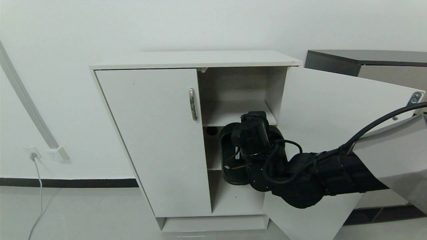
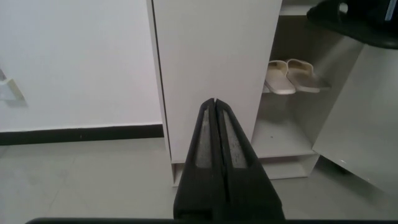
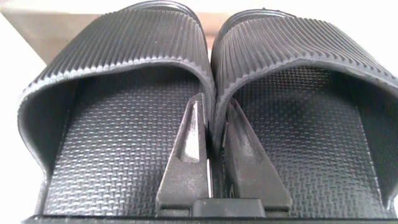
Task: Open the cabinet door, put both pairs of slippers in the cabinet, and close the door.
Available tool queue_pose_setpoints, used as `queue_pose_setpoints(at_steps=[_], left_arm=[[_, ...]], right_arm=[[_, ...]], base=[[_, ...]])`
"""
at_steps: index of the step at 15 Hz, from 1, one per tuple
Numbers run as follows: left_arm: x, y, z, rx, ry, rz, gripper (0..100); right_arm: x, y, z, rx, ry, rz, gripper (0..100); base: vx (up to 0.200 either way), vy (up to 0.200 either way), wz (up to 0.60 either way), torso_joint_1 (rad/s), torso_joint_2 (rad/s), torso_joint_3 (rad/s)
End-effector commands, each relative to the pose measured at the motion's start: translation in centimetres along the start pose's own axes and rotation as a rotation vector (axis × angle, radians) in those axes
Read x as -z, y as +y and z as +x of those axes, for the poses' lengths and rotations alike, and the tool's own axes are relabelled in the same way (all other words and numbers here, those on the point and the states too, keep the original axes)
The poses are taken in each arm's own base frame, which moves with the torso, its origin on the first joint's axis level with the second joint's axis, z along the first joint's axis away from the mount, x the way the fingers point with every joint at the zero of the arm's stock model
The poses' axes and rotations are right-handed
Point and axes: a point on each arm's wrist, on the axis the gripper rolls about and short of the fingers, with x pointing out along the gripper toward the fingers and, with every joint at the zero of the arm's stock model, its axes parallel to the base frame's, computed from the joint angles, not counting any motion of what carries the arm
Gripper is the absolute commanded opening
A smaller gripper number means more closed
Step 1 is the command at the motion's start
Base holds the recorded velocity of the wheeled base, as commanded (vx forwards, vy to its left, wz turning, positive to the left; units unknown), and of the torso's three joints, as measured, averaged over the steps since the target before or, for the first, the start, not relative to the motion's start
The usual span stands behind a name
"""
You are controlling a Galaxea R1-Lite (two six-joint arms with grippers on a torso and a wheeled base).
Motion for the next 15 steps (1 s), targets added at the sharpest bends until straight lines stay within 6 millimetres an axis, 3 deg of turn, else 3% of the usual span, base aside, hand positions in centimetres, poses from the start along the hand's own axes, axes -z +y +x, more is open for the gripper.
queue_pose_setpoints(at_steps=[1,13,15], left_arm=[[0.0,0.0,0.0,-0.001,0.0,0.0,0],[0.0,0.0,0.0,0.0,0.0,0.0,0],[0.0,0.0,0.0,0.002,0.0,0.0,0]], right_arm=[[-1.16,0.09,-0.08,-0.007,-0.025,0.012,0],[-0.48,0.86,0.33,-0.013,-0.022,-0.007,0],[-0.55,0.84,0.3,-0.012,-0.024,-0.006,0]], base=[[0.0,0.0,0.0,0.0,0.0,0.0],[0.0,0.0,0.0,0.0,0.0,0.0],[0.2,0.0,0.0,0.002,0.01,0.005]])
